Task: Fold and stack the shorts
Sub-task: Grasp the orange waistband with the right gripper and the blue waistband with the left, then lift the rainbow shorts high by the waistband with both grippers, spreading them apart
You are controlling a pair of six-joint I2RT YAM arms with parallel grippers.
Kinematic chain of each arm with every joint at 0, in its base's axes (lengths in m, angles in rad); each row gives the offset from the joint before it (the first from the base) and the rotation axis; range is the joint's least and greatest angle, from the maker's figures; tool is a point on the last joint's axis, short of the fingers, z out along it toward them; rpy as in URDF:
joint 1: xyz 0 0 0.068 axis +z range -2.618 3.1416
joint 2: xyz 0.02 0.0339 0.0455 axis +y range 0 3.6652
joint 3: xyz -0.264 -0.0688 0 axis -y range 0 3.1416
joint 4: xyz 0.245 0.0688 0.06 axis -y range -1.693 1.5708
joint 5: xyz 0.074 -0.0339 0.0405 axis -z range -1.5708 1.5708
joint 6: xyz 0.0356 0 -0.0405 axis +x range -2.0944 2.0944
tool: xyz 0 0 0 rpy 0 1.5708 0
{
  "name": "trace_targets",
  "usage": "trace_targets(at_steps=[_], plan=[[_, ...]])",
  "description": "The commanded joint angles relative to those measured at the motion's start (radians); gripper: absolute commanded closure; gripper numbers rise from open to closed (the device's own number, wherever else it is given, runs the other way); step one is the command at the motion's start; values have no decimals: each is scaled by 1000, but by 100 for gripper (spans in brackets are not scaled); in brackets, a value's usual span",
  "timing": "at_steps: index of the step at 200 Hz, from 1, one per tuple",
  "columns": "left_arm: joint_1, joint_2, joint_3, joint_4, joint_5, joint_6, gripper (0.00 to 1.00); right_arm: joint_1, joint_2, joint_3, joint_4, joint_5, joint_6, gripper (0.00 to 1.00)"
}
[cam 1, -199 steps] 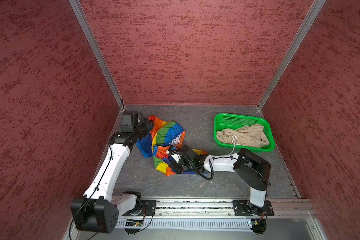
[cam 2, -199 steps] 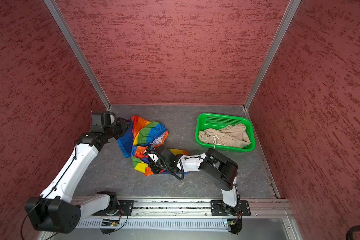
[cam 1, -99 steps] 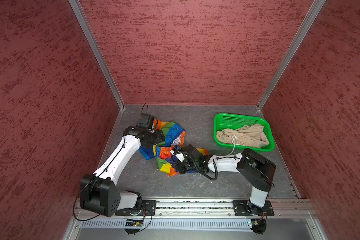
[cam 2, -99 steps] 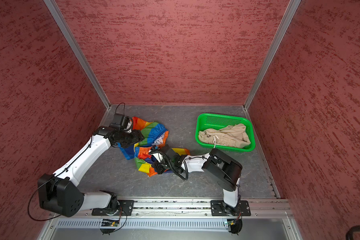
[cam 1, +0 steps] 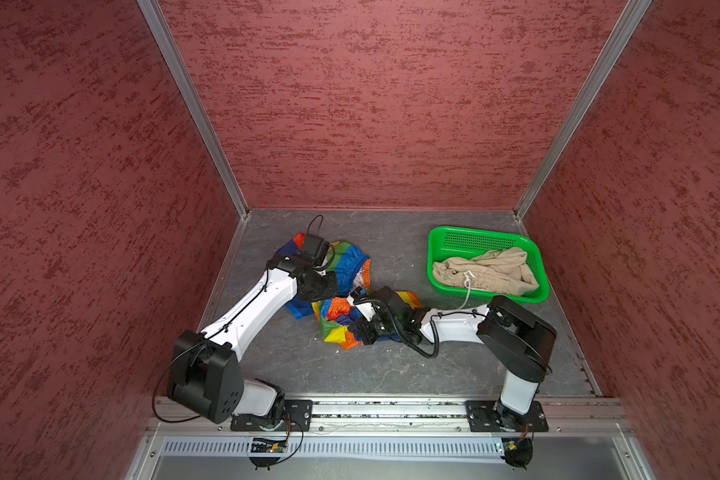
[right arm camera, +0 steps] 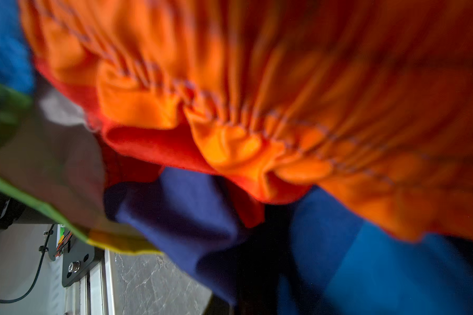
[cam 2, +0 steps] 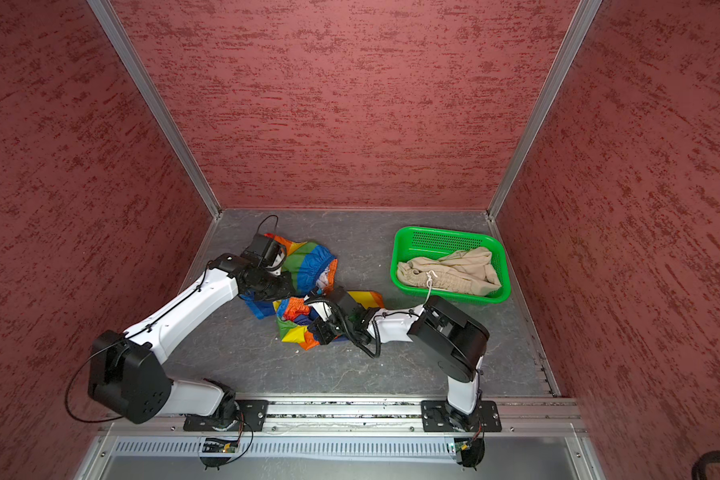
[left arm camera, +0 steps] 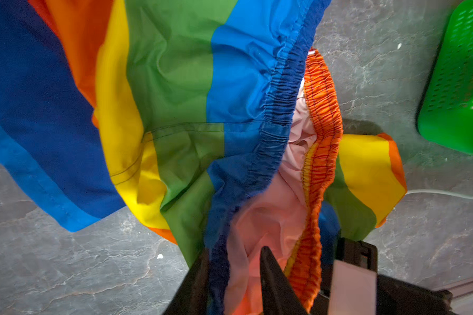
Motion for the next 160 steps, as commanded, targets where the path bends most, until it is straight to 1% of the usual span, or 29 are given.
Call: trace_targets(at_steps=[1,12,22,29,33,46,63,71,82,95,112,128,148,160], plan=[[-8,5,29,-20,-19,12,85,-24,-33,-9,41,-7,30,100],[-8,0,35,-34,-32,12,91,-33,-36,-13,48,-15,38,100],[-8,-5,37,-44,-40,14,92,-41,-41,-20,56,-17,43,100],[-9,-13,39,-51,-45,14,90,-45,-44,-23,58,-17,43,100],[-8,-18,39,-55,-48,14,87,-46,-46,-24,56,-16,43,100],[-9,-35,34,-59,-49,14,68,-53,-48,-26,51,-16,43,100],[-11,-62,25,-66,-47,9,49,-60,-50,-32,53,-19,49,100],[-11,-74,19,-69,-49,2,43,-63,-50,-34,56,-22,51,100],[-17,-91,8,-65,-48,-10,39,-66,-48,-37,59,-27,54,100],[-34,-117,-13,-53,-59,-30,36,-71,-45,-37,61,-33,60,100],[-56,-158,-50,-15,-73,-59,35,-73,-41,-38,65,-39,64,100],[-67,-191,-97,50,-42,-75,34,-74,-43,-37,68,-41,68,100],[-78,-176,-123,83,-19,-81,38,-75,-47,-38,67,-43,69,100],[-85,-154,-129,87,-11,-79,43,-76,-51,-40,65,-42,69,100]])
